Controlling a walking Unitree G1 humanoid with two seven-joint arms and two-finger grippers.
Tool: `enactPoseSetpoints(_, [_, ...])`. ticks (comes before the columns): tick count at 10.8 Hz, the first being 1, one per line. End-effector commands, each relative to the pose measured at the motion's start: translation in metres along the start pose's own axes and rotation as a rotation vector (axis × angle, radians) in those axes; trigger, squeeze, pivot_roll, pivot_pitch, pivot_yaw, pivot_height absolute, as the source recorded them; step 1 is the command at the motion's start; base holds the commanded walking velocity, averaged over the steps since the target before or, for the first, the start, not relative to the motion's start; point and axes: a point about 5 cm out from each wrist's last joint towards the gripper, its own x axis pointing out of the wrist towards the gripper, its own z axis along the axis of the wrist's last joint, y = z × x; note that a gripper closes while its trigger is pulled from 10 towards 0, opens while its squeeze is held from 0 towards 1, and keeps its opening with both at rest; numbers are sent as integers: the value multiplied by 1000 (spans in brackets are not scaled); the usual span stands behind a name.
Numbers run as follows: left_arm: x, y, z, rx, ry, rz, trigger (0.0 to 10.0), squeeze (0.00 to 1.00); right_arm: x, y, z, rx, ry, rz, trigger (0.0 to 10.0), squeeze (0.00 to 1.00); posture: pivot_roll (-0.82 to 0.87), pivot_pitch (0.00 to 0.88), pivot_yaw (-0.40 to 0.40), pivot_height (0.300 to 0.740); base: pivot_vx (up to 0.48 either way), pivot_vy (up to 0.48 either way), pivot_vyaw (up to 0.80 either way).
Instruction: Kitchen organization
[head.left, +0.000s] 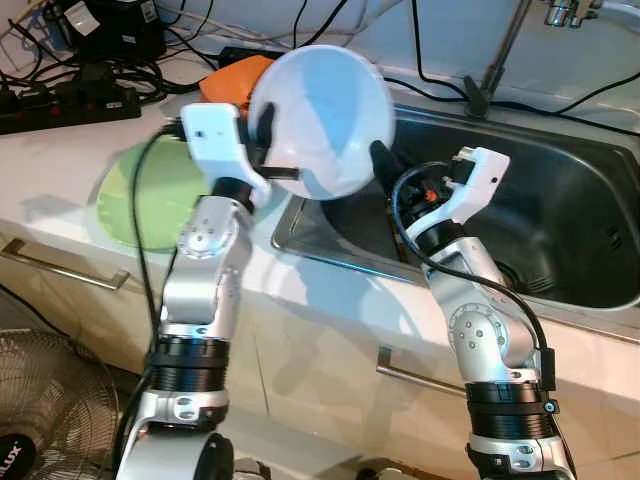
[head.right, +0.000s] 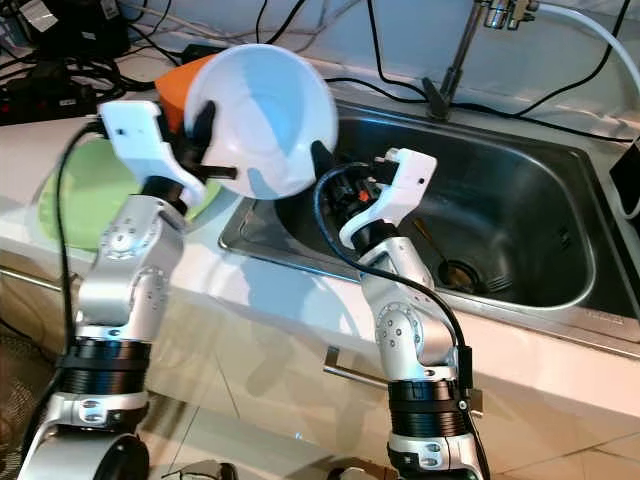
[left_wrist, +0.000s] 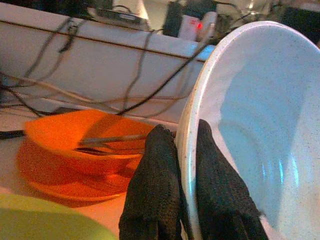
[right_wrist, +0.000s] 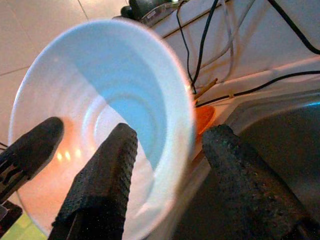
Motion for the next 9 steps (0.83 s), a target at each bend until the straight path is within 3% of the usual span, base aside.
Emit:
enactPoseSetpoints(1, [1,-10,9,-13,-43,-58,10000,0,-3,0,2,10,-3,6,10000,0,35,63,-21,740,0,0,0])
enactPoseSetpoints(5, [-1,-16,8,-48,-45,-118,10000,0,-2,-1,0,8,7,1,10000,0,40,56,-22,740,0,0,0])
enactPoseSetpoints(6, [-2,-16,7,-49,-40,-124,10000,0,-2,-1,-1,22,4,-2,3137,0,39,53,-20,740,0,0,0])
enactPoseSetpoints(7, [-2,-17,6,-50,-35,-130,10000,0,-3,-1,0,37,-2,0,0,0,40,52,-21,740,0,0,0])
enactPoseSetpoints(9, [-3,-18,5,-50,-29,-137,10000,0,-3,-2,0,78,-11,-9,0,0,42,52,-20,740,0,0,0])
